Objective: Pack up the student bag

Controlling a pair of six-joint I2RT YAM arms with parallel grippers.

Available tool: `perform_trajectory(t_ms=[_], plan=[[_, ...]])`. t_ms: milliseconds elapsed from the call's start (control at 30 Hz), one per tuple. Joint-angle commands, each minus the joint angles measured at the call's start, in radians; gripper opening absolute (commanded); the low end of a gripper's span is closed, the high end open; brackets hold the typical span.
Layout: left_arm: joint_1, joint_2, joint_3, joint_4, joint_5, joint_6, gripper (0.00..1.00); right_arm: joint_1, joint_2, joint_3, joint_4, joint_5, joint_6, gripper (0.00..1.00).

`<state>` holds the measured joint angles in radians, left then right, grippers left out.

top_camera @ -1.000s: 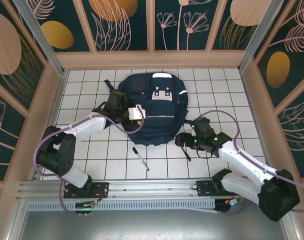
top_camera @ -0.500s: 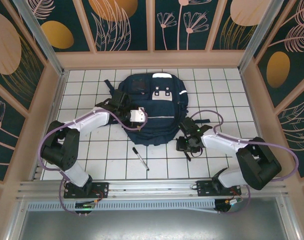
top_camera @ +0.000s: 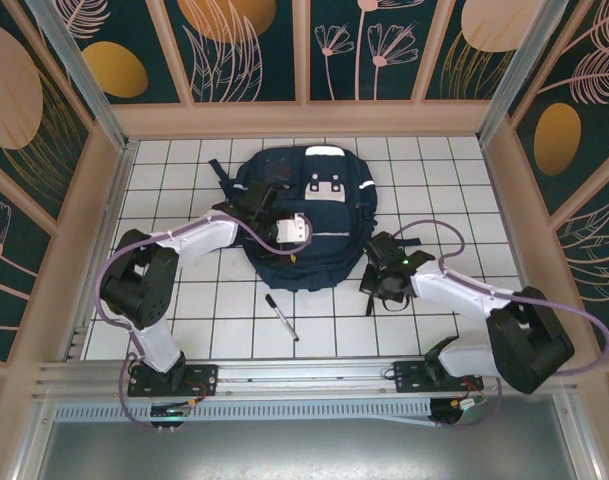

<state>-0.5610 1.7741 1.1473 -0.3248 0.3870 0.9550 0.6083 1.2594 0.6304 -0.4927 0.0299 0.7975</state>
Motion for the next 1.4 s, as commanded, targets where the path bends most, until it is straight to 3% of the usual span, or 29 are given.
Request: perform_trajectory(t_ms=[0,167,200,267,367,400,500,700,900,1167,1267,1300,1333,1367], plan=[[-0.032,-0.005,-0.018,0.042,-0.032,-0.007,0.81,-0.042,-0.093,-0.007,0.044,0.028,0.092,0.0],[-0.05,-0.013,-0.019,0.08,-0.065,-0.054,0.78,-0.056,-0.136,-0.008,0.08,-0.009,0.098,0.0],[-0.05,-0.012,-0.027,0.116,-0.114,-0.091,0.71,-0.055,-0.135,-0.006,0.084,-0.009,0.095,0.0],[-0.051,0.006,-0.003,0.126,-0.205,-0.131,0.42,-0.055,-0.132,-0.004,0.093,-0.048,0.089,0.0],[-0.05,0.034,0.05,0.082,-0.233,-0.149,0.05,-0.055,-0.127,-0.001,0.1,-0.082,0.086,0.0],[-0.051,0.035,0.059,0.081,-0.231,-0.163,0.0,-0.056,-0.126,0.002,0.102,-0.09,0.087,0.0],[-0.05,0.018,0.093,0.054,-0.16,-0.213,0.0,-0.055,-0.126,0.01,0.115,-0.15,0.086,0.0],[-0.051,-0.029,0.236,-0.023,0.037,-0.499,0.0,-0.055,-0.129,0.085,0.174,-0.368,0.098,0.0],[-0.051,-0.029,0.302,-0.029,0.174,-0.685,0.0,-0.055,-0.121,0.155,0.287,-0.423,0.219,0.0],[-0.051,0.011,0.447,-0.023,0.196,-0.895,0.0,-0.039,-0.014,0.117,0.605,-0.207,0.683,0.0],[-0.051,0.01,0.464,-0.02,0.202,-0.9,0.0,0.001,0.071,0.16,0.606,-0.053,0.775,0.0],[-0.05,0.005,0.456,-0.019,0.197,-0.889,0.0,0.006,0.102,0.178,0.604,-0.022,0.795,0.08],[-0.051,0.0,0.444,-0.016,0.188,-0.876,0.0,0.006,0.134,0.2,0.609,-0.009,0.819,0.3],[-0.051,-0.005,0.432,-0.012,0.181,-0.859,0.0,0.007,0.17,0.221,0.616,0.01,0.831,0.45]])
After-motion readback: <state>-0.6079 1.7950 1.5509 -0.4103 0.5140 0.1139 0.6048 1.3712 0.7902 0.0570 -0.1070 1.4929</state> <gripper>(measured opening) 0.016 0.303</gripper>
